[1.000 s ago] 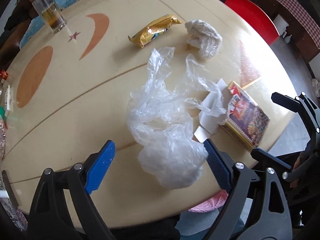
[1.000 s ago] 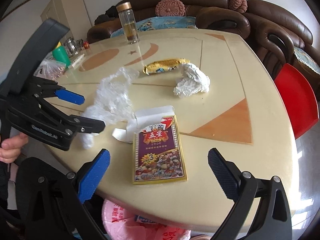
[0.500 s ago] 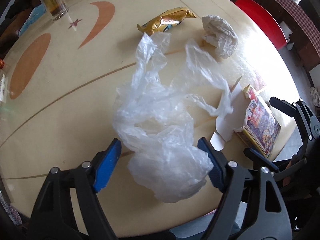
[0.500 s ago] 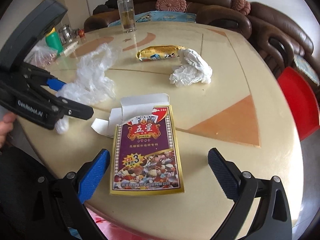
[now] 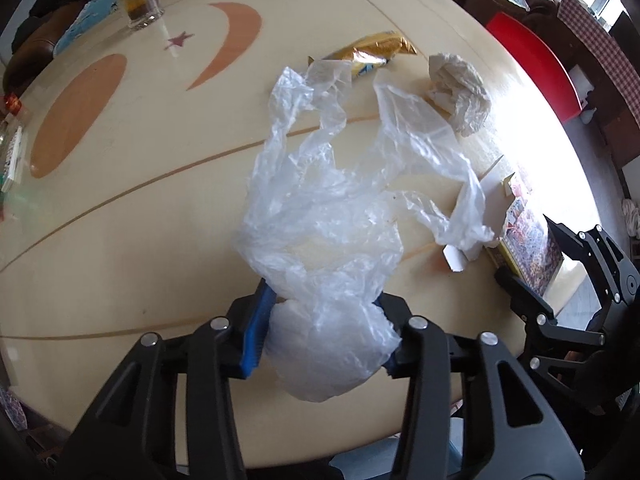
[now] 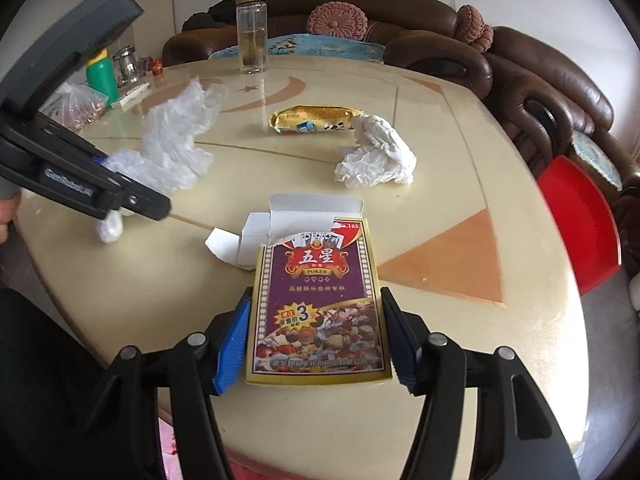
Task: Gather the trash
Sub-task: 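Close the left tool on the plastic bag while the right tool grips the playing-card box, then lift the plastic bag and card box and carry them over the pink bin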
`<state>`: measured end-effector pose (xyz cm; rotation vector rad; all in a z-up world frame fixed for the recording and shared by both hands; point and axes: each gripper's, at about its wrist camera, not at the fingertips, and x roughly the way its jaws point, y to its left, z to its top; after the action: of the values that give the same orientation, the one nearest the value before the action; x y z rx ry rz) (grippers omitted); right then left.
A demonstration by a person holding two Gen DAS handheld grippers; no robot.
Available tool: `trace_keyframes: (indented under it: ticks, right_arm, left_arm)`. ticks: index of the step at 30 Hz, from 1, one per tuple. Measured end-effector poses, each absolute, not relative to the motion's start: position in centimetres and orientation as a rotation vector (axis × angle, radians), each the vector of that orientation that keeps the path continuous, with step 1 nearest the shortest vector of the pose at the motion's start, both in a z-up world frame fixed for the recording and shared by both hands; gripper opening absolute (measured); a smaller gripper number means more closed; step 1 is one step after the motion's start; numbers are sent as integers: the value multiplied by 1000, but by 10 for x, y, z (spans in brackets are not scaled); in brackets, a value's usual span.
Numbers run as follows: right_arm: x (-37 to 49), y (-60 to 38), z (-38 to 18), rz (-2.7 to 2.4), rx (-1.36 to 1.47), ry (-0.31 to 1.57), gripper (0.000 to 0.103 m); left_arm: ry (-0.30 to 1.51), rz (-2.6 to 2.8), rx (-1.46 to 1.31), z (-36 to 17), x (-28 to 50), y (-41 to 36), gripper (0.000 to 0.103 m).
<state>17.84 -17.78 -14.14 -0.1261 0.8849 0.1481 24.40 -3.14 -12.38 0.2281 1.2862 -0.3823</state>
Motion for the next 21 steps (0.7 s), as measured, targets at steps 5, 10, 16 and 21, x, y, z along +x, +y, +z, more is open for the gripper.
trace_keyframes:
  ticks: [5, 10, 16, 21]
  right_arm:
    - [173, -176, -130, 124, -144, 861, 59]
    - [165, -174, -112, 105, -147, 830, 59]
    - [149, -170, -82, 83, -149, 781, 59]
    - [129, -171, -49, 78, -122, 730, 59]
  left_arm:
    - [1234, -371, 236, -106, 227, -26, 43]
    - [1186, -367, 233, -88, 208, -15, 43]
    - [1138, -360, 236, -66, 186, -9, 43]
    - [1088, -358, 243, -42, 160, -6, 43]
